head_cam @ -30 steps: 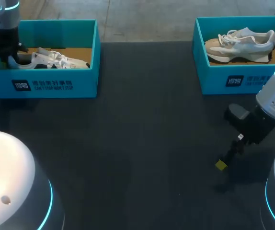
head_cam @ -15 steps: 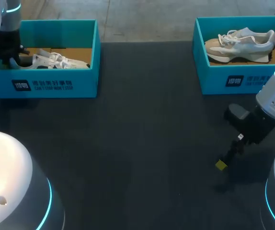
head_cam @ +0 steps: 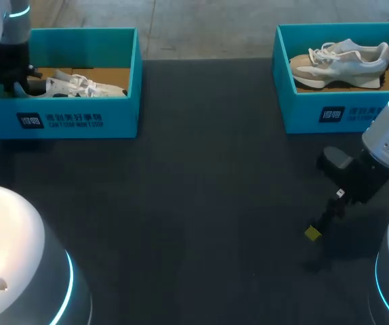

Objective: Take the shoe out of the shoebox, open the shoe tongue, remove and reinsert the insole, then place the shoe into the shoebox

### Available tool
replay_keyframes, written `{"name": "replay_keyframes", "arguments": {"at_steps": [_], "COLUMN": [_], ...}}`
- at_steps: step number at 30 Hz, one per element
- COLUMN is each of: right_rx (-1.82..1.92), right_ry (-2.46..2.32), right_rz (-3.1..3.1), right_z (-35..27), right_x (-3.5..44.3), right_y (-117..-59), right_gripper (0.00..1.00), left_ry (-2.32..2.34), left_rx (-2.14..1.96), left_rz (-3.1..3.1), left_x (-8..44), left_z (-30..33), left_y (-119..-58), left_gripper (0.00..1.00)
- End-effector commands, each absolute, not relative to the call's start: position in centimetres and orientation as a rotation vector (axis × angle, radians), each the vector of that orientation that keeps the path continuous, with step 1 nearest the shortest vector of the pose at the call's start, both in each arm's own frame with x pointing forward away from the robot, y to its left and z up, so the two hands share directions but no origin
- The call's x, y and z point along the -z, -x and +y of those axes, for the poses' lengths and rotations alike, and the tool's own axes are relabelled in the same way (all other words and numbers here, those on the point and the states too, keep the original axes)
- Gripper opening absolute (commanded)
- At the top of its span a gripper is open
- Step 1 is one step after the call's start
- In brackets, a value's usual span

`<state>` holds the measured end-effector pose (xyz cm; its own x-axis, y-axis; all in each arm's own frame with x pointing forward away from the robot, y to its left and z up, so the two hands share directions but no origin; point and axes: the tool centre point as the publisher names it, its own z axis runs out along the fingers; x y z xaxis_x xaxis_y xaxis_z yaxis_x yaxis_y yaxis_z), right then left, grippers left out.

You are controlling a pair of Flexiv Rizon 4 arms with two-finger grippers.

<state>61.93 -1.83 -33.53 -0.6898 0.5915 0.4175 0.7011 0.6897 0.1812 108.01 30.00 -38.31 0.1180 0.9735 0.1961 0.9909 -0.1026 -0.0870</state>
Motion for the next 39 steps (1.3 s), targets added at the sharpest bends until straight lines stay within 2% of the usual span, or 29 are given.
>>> {"name": "replay_keyframes", "arguments": {"at_steps": [1, 4, 9, 21, 22, 26, 30, 39], "right_rx": [0.468, 0.468, 0.468, 0.468, 0.468, 0.468, 0.468, 0.468], "right_ry": [1.021, 1.021, 1.021, 1.021, 1.021, 1.021, 1.021, 1.021], "right_rz": [-2.578, -2.578, -2.578, -2.578, -2.578, -2.578, -2.578, -2.578], "right_z": [-1.7, -1.7, -1.7, -1.7, -1.7, -1.7, -1.7, -1.7], "right_x": [33.5, 33.5, 33.5, 33.5, 33.5, 33.5, 33.5, 33.5], "right_y": [-61.8, -61.8, -61.8, -61.8, -61.8, -61.8, -61.8, -61.8], "right_gripper": [1.0, 1.0, 1.0, 1.0, 1.0, 1.0, 1.0, 1.0], "left_ry": [2.207, 2.215, 2.224, 2.285, 2.288, 2.301, 2.32, 2.373], "left_rx": [0.12, 0.119, 0.12, 0.101, 0.101, 0.104, 0.106, 0.096], "left_rz": [-1.96, -1.96, -1.964, -1.995, -1.995, -1.994, -2.001, -2.036], "left_x": [38.7, 38.6, 38.4, 36.2, 36.1, 35.7, 35.0, 32.5], "left_z": [29.9, 29.9, 29.9, 29.4, 29.4, 29.2, 29.0, 28.5], "left_y": [-108.1, -108.1, -107.9, -107.9, -107.8, -107.7, -107.8, -107.8], "left_gripper": [0.18, 0.33, 0.42, 0.49, 0.52, 0.87, 0.99, 1.0]}}
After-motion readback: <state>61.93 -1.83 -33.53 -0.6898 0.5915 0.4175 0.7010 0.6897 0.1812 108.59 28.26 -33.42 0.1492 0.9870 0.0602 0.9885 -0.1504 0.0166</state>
